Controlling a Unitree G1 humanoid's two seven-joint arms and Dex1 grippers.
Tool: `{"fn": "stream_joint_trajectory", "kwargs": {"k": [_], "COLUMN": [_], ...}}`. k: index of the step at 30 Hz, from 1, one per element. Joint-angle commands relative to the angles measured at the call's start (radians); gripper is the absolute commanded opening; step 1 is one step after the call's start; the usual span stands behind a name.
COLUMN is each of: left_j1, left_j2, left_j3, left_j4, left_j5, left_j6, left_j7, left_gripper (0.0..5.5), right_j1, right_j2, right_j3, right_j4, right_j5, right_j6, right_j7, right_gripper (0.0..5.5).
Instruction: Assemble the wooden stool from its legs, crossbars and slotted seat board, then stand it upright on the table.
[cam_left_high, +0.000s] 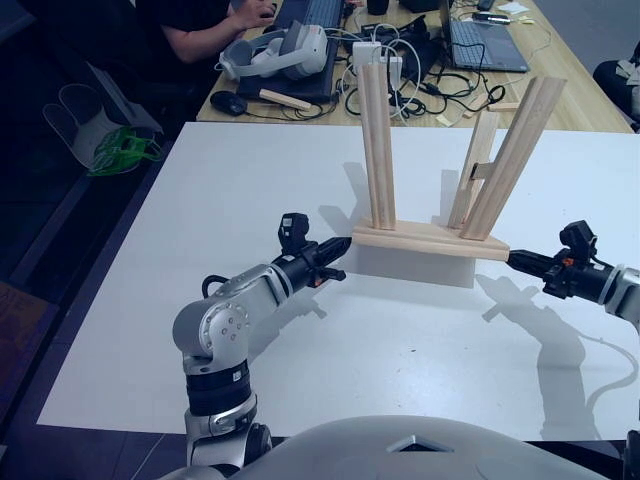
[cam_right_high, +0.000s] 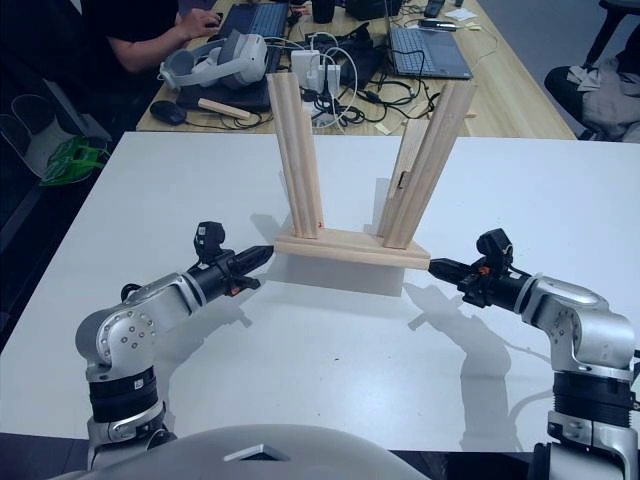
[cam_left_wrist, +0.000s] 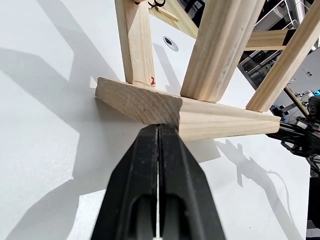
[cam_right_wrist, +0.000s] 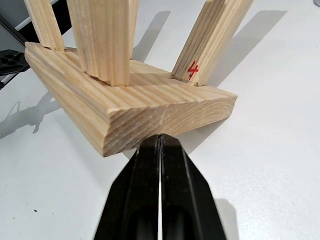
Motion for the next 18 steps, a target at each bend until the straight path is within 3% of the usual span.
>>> {"fn": "stream_joint_trajectory", "kwargs": {"k": [1,18], "left_j1": [-0.044,-0.054], "left_j2": [-0.095,-0.106], "left_j3": [-0.09,-0.061], "left_j4": [-0.037,-0.03], "left_j5": [-0.167,-0.223], "left_j6": [0.039,0.037], "left_j7": [-0.084,-0.051], "left_gripper": [0.03,0.03], "right_j1": [-0.071,-0.09], "right_j2": [0.089,0.116], "right_j3": [0.055,0.031], "right_j4": [-0.092,-0.103], "right_j5": [0.15,0.189], "right_j6": [0.025,0.061], "right_j7": [0.056,0.028], "right_gripper": [0.0,0.0]}}
